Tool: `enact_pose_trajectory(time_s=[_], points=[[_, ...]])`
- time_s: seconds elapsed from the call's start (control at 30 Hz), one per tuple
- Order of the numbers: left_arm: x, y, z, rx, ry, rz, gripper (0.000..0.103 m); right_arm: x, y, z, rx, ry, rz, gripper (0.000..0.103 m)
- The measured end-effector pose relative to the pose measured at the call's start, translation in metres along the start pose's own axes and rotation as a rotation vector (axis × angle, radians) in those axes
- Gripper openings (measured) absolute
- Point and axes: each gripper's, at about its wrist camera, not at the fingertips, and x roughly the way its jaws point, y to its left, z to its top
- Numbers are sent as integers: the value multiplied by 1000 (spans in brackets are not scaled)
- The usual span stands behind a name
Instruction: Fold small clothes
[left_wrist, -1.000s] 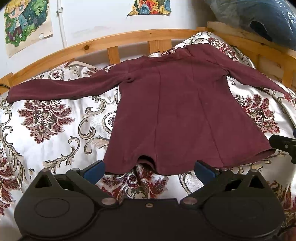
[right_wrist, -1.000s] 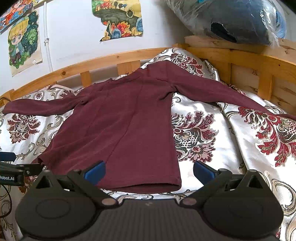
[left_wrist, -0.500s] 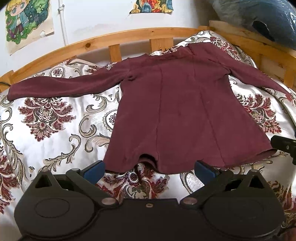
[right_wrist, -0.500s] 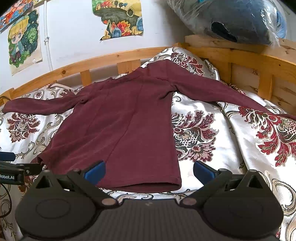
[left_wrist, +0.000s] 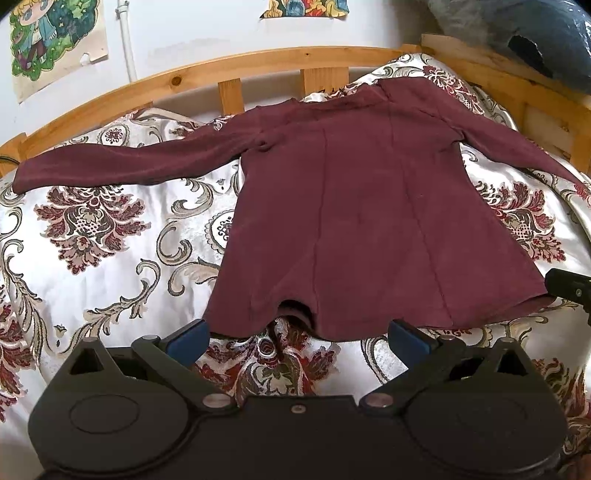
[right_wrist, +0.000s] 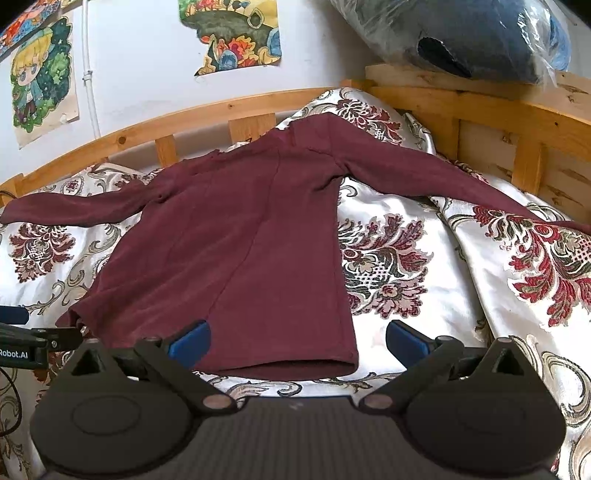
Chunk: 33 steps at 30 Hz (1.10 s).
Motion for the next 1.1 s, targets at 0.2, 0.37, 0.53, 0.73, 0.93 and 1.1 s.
enact_pose_trajectory(time_s=[0.2, 0.37, 0.53, 0.73, 0.93, 1.1], points=[[14, 4, 21, -49, 30, -37, 102, -7, -27, 8, 84, -53, -96, 103], [32, 0, 64, -17, -16, -63, 102, -13, -81, 18, 247, -130, -226, 103], [68, -3, 104, -14, -120, -57, 102, -23, -137, 38, 337, -227, -359, 103], [119, 6, 108, -66, -172, -40, 102, -16, -196, 61, 436, -242, -477, 103], [146, 31, 91, -128, -130, -86, 102, 19, -247, 84, 622, -119, -593, 97], [153, 50, 85, -200, -91, -124, 102, 43, -265, 85, 724, -12, -688, 67]])
